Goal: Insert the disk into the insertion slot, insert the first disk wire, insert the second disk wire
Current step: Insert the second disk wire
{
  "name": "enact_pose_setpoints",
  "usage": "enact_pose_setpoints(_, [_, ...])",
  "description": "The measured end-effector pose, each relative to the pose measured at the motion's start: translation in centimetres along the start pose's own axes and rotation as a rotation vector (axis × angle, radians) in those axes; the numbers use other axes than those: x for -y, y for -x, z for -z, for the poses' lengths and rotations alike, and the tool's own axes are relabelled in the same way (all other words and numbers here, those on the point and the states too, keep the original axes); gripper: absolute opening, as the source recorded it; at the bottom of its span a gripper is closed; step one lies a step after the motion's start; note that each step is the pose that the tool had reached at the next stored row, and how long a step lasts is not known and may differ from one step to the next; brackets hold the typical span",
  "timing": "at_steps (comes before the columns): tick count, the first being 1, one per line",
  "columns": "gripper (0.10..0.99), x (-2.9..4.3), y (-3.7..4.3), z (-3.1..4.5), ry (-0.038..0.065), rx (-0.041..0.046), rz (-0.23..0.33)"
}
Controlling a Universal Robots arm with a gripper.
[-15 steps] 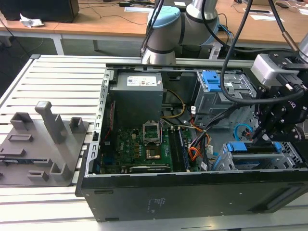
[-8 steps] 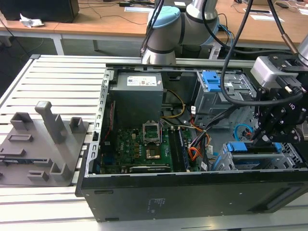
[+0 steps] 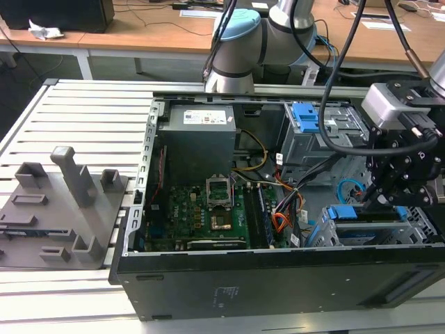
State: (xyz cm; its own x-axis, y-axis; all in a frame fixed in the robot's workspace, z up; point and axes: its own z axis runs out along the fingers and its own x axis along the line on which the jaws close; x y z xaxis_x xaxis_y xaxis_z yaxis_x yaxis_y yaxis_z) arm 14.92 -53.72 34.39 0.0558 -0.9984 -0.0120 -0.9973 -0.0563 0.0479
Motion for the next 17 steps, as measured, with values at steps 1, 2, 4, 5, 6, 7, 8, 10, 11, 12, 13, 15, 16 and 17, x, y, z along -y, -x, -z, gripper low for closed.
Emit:
enact_pose_setpoints(1, [0.161,0.0,0.0,-0.09,0.0,-0.0001,0.001])
enact_pose_setpoints(2, [0.161,0.0,-0.01,-0.14,0.0,-0.0001,0.002])
enact_pose_setpoints(4, [0.161,0.0,-0.08,-0.21,0.0,0.0,0.002])
enact_pose_setpoints(5, [0.161,0.0,-0.11,-0.23,0.0,0.0,0.002])
enact_pose_setpoints(6, [0.161,0.0,-0.15,-0.25,0.0,-0.0007,0.002])
enact_pose_setpoints(7, [0.161,0.0,-0.18,-0.31,0.0,-0.0009,0.002])
enact_pose_setpoints(8, [0.161,0.01,-0.2,-0.46,0.0,-0.001,0.002])
enact_pose_setpoints(10, [0.161,0.01,-0.2,-0.71,0.0,-0.0017,0.002])
enact_pose_setpoints(11, [0.161,0.02,-0.21,-0.73,0.0,-0.0013,0.002])
enact_pose_setpoints(12, [0.161,0.02,-0.2,-0.75,0.0,-0.001,0.002])
enact_pose_setpoints(13, [0.161,0.03,-0.19,-0.78,0.0,-0.0001,0.002])
enact_pose_setpoints(15, [0.235,0.02,-0.2,-0.79,0.0,-0.0002,0.002])
enact_pose_setpoints(16, [0.235,0.02,-0.2,-0.78,0.0,-0.0004,0.002])
enact_pose_setpoints(17, [0.235,0.02,-0.2,-0.65,0.0,-0.0007,0.002])
